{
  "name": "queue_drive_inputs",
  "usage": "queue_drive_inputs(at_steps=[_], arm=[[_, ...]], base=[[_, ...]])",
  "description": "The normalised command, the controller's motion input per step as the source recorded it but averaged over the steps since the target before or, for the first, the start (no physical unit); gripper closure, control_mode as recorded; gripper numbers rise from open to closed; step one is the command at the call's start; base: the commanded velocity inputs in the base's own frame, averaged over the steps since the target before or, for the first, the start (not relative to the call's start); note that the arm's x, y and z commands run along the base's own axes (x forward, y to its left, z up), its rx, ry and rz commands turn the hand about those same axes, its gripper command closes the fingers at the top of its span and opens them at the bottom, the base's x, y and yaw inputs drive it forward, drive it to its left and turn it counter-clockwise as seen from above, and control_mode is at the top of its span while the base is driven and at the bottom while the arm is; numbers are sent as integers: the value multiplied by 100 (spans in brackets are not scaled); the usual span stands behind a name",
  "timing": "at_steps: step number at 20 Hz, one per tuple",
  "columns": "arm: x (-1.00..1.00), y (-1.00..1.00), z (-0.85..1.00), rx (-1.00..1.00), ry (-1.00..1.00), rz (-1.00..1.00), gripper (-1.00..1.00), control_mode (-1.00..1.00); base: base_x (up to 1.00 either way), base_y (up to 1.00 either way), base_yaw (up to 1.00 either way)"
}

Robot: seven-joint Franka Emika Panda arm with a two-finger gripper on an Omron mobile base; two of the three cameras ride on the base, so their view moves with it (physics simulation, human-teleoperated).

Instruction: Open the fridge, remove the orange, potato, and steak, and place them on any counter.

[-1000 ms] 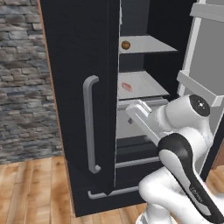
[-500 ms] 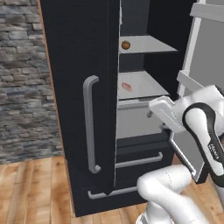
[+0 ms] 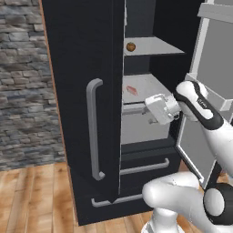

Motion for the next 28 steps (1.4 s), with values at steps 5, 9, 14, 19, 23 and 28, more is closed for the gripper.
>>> queue_drive_inputs(at_steps=[5, 9, 14, 19, 23, 28], arm=[[100, 72, 10, 1, -1, 20, -100, -100], [97, 78, 0, 0, 0, 17, -100, -100], [32, 100, -6, -3, -6, 25, -100, -100], [-41, 100, -17, -19, -21, 30, -100, -100], [-88, 100, -6, -25, -31, 28, -100, -100], [-40, 86, 0, -9, -23, 6, -100, -100]], base=[[0, 0, 0], [0, 0, 0], [0, 0, 0], [0, 0, 0], [0, 0, 0], [0, 0, 0]])
